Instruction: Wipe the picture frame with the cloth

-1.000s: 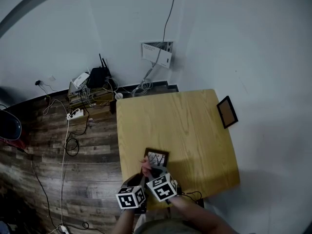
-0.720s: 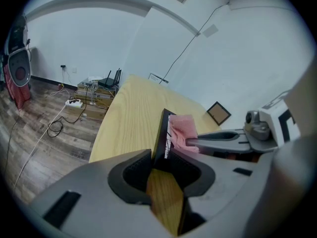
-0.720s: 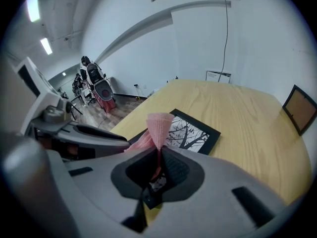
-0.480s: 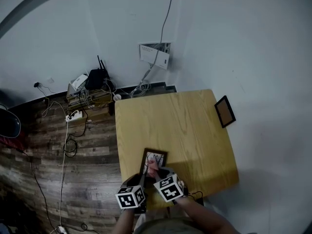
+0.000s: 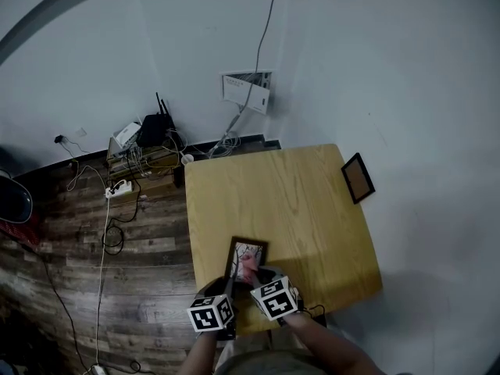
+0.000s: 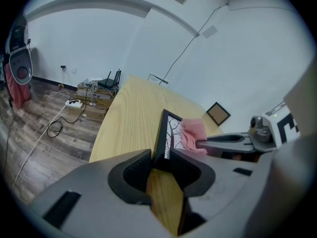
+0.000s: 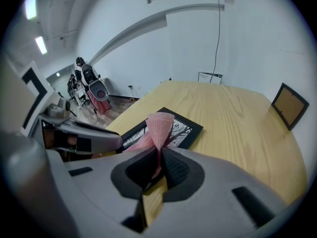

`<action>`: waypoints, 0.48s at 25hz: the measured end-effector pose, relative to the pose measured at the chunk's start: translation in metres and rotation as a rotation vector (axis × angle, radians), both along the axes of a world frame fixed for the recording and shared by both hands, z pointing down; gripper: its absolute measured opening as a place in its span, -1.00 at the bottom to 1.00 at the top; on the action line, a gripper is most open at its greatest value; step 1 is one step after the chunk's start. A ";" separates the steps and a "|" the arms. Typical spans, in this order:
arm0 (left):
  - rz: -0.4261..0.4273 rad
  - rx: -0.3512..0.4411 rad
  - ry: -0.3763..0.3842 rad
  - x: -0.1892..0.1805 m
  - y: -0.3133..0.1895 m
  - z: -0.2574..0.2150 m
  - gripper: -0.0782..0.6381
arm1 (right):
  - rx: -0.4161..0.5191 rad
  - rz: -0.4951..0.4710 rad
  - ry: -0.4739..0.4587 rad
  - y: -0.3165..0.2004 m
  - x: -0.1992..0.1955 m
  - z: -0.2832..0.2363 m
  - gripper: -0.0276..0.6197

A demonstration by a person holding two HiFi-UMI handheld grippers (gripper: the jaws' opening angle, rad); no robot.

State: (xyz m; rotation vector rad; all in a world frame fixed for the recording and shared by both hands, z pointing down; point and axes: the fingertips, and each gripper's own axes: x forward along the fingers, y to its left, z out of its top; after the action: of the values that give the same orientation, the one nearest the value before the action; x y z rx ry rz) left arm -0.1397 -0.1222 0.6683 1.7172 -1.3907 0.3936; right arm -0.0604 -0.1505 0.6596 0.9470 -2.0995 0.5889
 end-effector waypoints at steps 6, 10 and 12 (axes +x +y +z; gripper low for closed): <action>0.015 0.012 0.048 0.005 0.009 -0.004 -0.38 | 0.056 0.029 -0.158 0.011 0.001 -0.028 -0.87; -0.031 0.057 0.039 0.007 0.017 -0.020 -0.35 | 0.076 0.020 -0.223 0.022 0.010 -0.049 -0.87; -0.063 0.098 0.029 0.008 0.022 -0.032 -0.35 | 0.084 0.014 -0.261 0.028 0.014 -0.061 -0.87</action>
State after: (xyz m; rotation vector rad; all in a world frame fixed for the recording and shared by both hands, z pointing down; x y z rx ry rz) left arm -0.1319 -0.1001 0.6365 1.7459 -1.4607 0.2682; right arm -0.0460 -0.1223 0.5986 0.9756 -2.3668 0.6656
